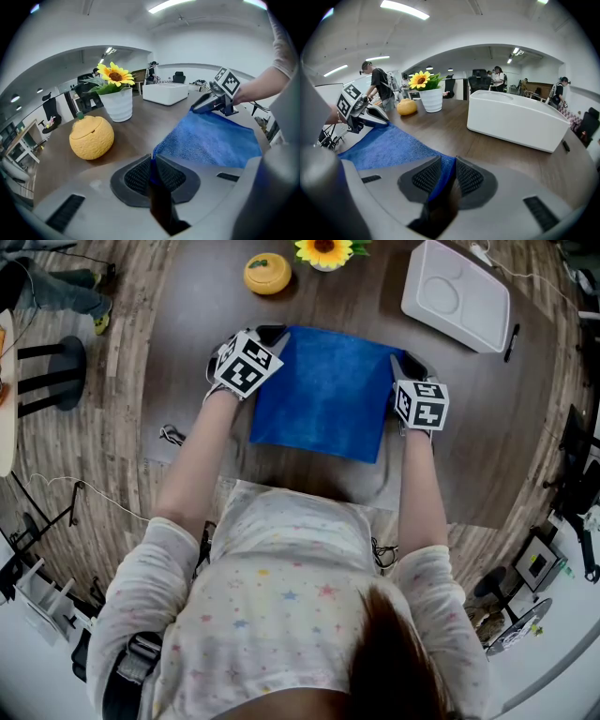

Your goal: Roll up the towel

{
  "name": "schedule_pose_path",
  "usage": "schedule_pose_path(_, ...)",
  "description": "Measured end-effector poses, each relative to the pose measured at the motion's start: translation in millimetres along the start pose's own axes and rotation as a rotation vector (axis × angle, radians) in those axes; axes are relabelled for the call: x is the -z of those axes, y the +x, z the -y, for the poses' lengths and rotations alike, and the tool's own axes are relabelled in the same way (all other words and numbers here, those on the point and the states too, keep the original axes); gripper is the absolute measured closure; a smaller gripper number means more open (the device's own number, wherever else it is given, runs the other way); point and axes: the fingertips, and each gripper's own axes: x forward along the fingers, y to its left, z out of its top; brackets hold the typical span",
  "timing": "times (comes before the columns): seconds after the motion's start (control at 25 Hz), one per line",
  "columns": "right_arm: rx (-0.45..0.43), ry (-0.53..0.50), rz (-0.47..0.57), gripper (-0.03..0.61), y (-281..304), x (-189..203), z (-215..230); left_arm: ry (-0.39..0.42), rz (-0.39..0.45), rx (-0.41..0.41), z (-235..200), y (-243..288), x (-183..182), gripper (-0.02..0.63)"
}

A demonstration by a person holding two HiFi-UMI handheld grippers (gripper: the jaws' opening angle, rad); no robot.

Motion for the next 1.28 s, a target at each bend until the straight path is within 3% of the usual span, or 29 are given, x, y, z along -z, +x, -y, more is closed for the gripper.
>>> schedule_pose_path(0.16, 0.000, -0.003, 0.001, 0.482, -1, 0, 0, 0.031, 0.020, -0.046, -8, -6, -8, 0.583)
schedule_pose_path(0.28, -0.001, -0.004, 0.002, 0.483, -1, 0, 0, 0.040, -0.018, -0.074, -14, 0, -1, 0.555)
schedule_pose_path(0.4, -0.004, -0.005, 0.000, 0.483, -1, 1, -1, -0.042, -0.005, -0.074, -20, -1, 4, 0.467)
schedule_pose_path(0.56, -0.002, -0.010, 0.000, 0.485, -1, 0, 0, -0.112, -0.006, -0.028, -20, 0, 6, 0.443)
schedule_pose_path(0.68, -0.004, -0.012, 0.000, 0.486, -2, 0, -1, -0.104, -0.021, -0.011, -19, 2, 9, 0.445)
schedule_pose_path(0.92, -0.008, -0.011, -0.001, 0.488, -2, 1, -1, -0.128, -0.030, 0.060, -2, 5, 6, 0.578)
schedule_pose_path(1.08, -0.013, -0.001, 0.004, 0.486, -3, 0, 1, -0.114, -0.051, 0.055, -1, 4, 2, 0.584)
schedule_pose_path(1.28, -0.013, 0.004, 0.041, 0.475, -14, -7, 4, -0.116, -0.004, 0.016, 3, -7, -14, 0.588)
